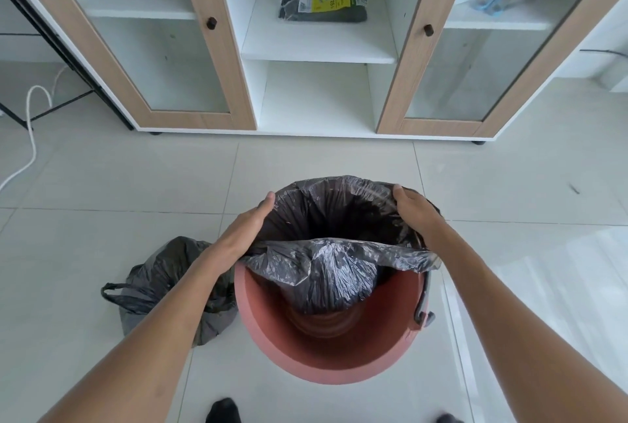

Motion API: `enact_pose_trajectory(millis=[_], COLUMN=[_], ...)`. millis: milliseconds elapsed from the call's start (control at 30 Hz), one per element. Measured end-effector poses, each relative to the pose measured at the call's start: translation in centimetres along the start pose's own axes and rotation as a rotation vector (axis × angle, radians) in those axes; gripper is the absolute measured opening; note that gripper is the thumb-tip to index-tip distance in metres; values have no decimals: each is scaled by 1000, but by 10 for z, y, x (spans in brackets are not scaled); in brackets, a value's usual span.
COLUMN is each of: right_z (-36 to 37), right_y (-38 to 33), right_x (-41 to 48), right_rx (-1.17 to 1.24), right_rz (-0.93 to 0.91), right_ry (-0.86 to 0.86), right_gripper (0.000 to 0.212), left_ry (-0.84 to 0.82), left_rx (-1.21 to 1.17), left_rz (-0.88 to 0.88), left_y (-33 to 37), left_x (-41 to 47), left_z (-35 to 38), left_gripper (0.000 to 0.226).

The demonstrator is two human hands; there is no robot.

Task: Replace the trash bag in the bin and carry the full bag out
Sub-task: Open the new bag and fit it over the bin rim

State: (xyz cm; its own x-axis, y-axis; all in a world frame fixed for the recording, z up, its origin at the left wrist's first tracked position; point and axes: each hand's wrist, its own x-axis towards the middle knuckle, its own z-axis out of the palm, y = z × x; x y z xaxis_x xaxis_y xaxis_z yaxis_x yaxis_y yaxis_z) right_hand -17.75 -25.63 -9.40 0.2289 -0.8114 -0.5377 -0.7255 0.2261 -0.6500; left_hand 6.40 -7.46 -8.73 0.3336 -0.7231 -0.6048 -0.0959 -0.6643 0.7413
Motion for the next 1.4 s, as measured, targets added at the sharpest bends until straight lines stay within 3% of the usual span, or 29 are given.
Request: enact_pose_trajectory(millis=[100,200,300,400,467,533,600,667,733,833,967,1200,1400], right_z=[-5,-11,-32,-53,-58,-55,-51,-49,-49,-48,-35,-33,-24], right_y=[20,22,37,53,58,60,66,78,83,81,75,91,110], right_x=[21,12,0,-18,-35,-47,-55,-61,-79,-109,-145,-165,-183], right_rx=[148,304,382,255,77,-57,-309,-509,-564,-641,-759,-754,-792], right_rz=[221,251,162,108,15,-67,-156,-301,-435,-603,-649,-602,-653], right_ry=[-90,-184,-360,-525,-559,-476,-231,44,166,174,24,-32,-66], right_gripper=[79,46,41,51,39,41,51,38,24,38,34,18,29], left_ry=[-36,-42,41,122,172,229,254,274,334,434,204,9,-60], left_rx=[4,55,144,189,250,276,336,401,494,709,975,1080,1175], left_rz=[-52,-68,-29,2,52,70,91,114,174,415,661,521,520], left_y=[-4,-7,-14,-26,-27,-24,-25,-31,-33,-24,-11,-23,-42], left_x=[-3,-5,-10,-14,-15,-16,-20,-27,-35,-50,-71,-101,-130], left_z=[-4,-10,-14,-15,-15,-14,-13,-13,-18,-24,-12,-9,-15], left_gripper=[84,86,85,79,62,45,38,36,39,52,68,43,81])
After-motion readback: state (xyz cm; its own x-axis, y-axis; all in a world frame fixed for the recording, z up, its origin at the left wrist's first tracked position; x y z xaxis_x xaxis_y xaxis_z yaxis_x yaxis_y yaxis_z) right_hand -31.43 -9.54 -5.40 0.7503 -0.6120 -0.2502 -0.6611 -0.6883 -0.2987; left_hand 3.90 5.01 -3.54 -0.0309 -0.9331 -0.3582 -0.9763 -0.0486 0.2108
